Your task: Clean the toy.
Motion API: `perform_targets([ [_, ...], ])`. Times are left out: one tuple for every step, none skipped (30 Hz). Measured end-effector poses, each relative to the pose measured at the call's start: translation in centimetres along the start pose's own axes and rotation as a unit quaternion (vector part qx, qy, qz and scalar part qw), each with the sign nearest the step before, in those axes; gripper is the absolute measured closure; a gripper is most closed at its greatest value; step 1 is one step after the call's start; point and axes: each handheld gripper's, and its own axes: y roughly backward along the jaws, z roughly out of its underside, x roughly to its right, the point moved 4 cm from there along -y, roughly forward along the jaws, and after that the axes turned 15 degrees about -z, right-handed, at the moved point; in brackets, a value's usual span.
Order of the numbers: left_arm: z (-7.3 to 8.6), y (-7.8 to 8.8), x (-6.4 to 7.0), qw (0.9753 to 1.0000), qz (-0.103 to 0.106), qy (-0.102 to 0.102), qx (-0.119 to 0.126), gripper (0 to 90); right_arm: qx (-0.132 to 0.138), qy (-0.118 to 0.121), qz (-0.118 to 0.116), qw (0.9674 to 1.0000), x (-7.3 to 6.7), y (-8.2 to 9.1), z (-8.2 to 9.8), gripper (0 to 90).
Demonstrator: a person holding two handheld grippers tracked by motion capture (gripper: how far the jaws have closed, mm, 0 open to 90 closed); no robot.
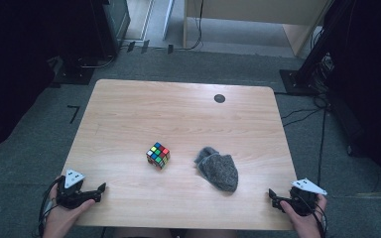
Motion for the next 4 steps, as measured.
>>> perform_targets([
  [0.0,0.0,0.0,1.0,0.0,0.0,0.0,6.7,0.0,0.0,0.0,1.0,0.0,0.0,0.0,0.0],
  [0.0,0.0,0.0,1.0,0.0,0.0,0.0,6.7,0.0,0.0,0.0,1.0,0.0,0.0,0.0,0.0],
  [0.0,0.0,0.0,1.0,0.0,0.0,0.0,6.7,0.0,0.0,0.0,1.0,0.0,0.0,0.0,0.0],
  [0.0,0.0,0.0,1.0,0.0,0.0,0.0,6.6,0.0,0.0,0.0,1.0,0.01,0.0,0.0,0.0],
])
